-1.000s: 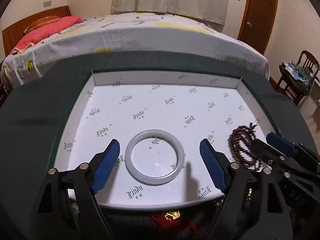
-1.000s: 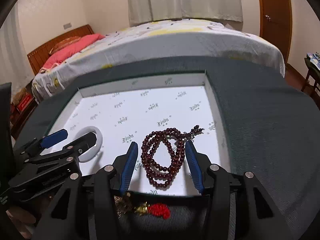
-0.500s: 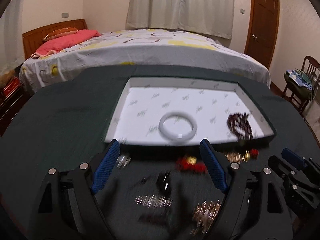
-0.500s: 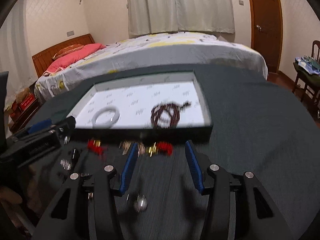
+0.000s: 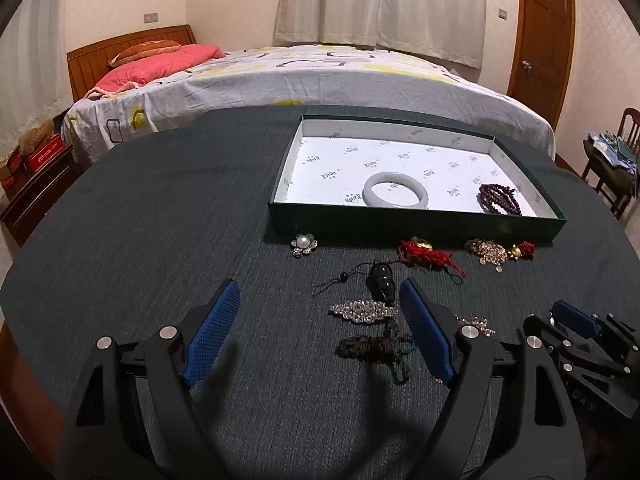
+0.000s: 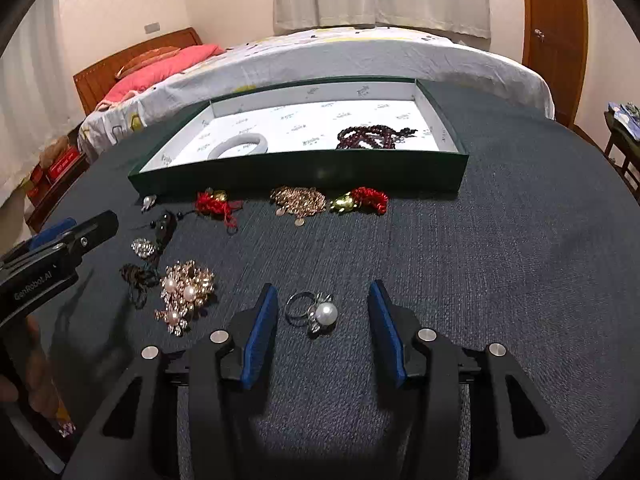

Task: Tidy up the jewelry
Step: 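Open both tools and withdraw them from the box, then grasp the pearl ring with the right tool while the left tool approaches the pearl flower brooch, then close the left tool on the gold pearl flower brooch and lift it, then carry the brooch with the left tool over the box while the right tool carries the ring, then open the left tool to drop the brooch while the right tool releases the ring in the box, then withdraw both tools from the box back over the table, then move the left tool toward the silver rhinestone brooch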

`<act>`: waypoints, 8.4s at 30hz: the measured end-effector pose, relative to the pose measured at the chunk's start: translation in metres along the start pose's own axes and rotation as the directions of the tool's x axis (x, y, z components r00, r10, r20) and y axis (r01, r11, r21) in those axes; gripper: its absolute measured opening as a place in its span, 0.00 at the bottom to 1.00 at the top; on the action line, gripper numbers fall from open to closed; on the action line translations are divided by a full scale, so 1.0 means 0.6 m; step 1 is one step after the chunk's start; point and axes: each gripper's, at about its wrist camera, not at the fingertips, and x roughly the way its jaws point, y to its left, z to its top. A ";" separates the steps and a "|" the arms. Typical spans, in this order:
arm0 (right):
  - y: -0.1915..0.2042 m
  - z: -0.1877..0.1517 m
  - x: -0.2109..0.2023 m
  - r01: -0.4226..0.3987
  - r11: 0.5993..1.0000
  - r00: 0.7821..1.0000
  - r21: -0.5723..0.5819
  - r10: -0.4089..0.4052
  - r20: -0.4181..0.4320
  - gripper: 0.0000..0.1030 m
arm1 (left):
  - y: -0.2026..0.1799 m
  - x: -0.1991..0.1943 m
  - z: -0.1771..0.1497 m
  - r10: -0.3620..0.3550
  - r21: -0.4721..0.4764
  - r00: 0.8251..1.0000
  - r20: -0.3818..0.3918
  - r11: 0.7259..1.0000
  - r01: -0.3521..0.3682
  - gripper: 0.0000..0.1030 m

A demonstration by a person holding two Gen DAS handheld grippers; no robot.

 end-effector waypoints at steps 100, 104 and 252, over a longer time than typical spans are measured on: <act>-0.039 0.051 -0.077 -0.050 0.997 0.991 0.054 0.043 0.129 0.15 | -0.076 -0.069 0.049 -0.137 0.095 0.985 0.103 0.987 0.128 0.43; -0.027 0.074 -0.074 -0.066 0.997 0.987 0.041 0.060 0.148 0.15 | -0.066 -0.064 0.066 -0.131 0.090 0.984 0.117 0.989 0.121 0.43; -0.021 0.057 0.036 -0.070 0.996 0.998 0.060 0.070 0.003 0.46 | 0.026 0.067 -0.004 0.008 -0.032 0.992 -0.123 0.999 -0.012 0.76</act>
